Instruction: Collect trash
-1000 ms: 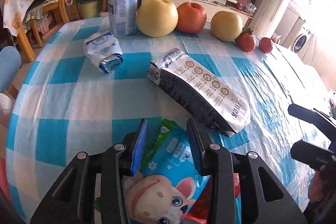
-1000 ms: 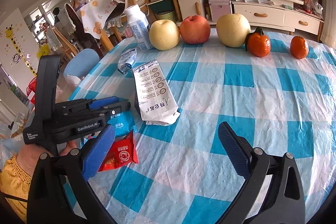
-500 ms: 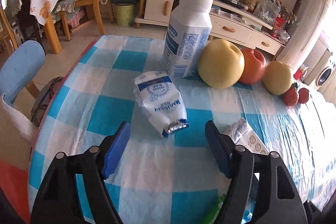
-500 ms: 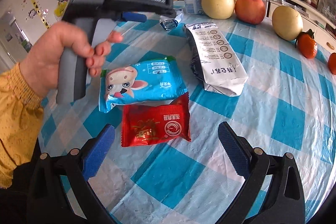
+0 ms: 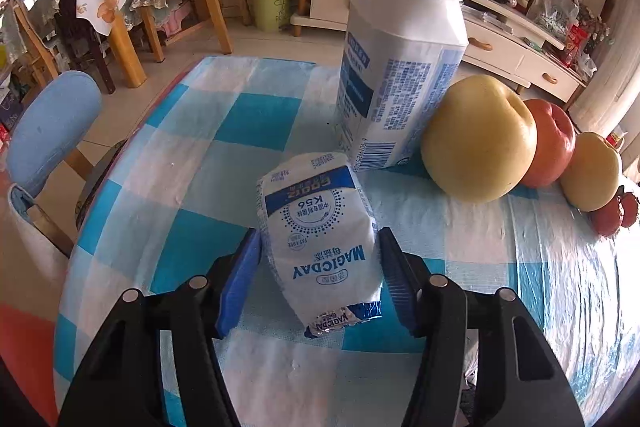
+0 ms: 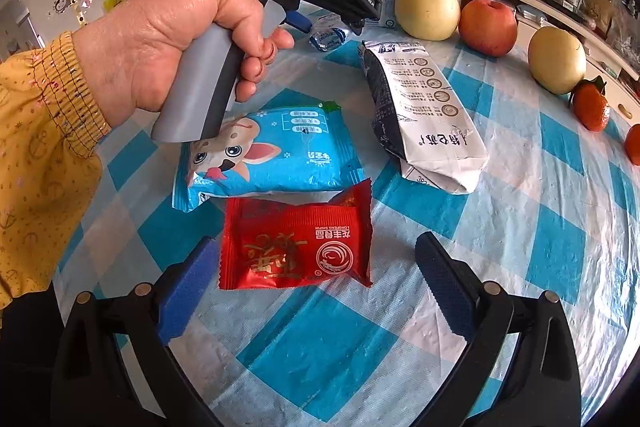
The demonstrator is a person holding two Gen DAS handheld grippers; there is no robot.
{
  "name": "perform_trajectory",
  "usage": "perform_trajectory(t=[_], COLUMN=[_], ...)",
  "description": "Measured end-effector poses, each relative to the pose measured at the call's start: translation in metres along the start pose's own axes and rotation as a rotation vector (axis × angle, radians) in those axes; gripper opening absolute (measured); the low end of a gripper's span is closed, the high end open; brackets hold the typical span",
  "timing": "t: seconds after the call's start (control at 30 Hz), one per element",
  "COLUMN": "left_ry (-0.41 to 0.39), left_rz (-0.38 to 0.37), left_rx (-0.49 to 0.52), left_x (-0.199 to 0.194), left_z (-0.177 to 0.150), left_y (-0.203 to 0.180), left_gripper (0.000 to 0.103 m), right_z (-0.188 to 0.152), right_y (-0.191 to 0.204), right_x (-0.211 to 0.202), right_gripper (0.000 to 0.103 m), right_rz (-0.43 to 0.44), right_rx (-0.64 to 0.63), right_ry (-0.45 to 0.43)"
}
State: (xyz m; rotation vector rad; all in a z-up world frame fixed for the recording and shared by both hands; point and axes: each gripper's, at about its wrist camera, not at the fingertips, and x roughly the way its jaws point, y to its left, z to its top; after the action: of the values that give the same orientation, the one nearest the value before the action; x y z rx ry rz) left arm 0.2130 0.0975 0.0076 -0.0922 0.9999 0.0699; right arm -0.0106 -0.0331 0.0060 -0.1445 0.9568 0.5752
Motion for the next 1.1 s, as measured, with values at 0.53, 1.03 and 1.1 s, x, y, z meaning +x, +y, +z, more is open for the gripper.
perform_trajectory(t=[0.53,1.03,1.1], left_ry=[-0.108,-0.258,-0.273], left_rz=[-0.009,-0.003,0.01], left_rx=[0.033,-0.011,-0.011], left_x=[-0.081,-0.187,-0.192], left_z=[-0.061,-0.153,-0.159], left_y=[0.022,0.056,0.061], left_gripper=[0.059,0.059,0.059], right_z=[0.0,-0.006,-0.006], right_y=[0.014,0.021,0.02], right_x=[0.003,-0.007,-0.008], right_gripper=[0.074,0.057,0.049], right_rz=[-0.062,-0.107,-0.118], right_rx=[-0.092,-0.115,-0.11], right_ry=[-0.021,-0.08,-0.079])
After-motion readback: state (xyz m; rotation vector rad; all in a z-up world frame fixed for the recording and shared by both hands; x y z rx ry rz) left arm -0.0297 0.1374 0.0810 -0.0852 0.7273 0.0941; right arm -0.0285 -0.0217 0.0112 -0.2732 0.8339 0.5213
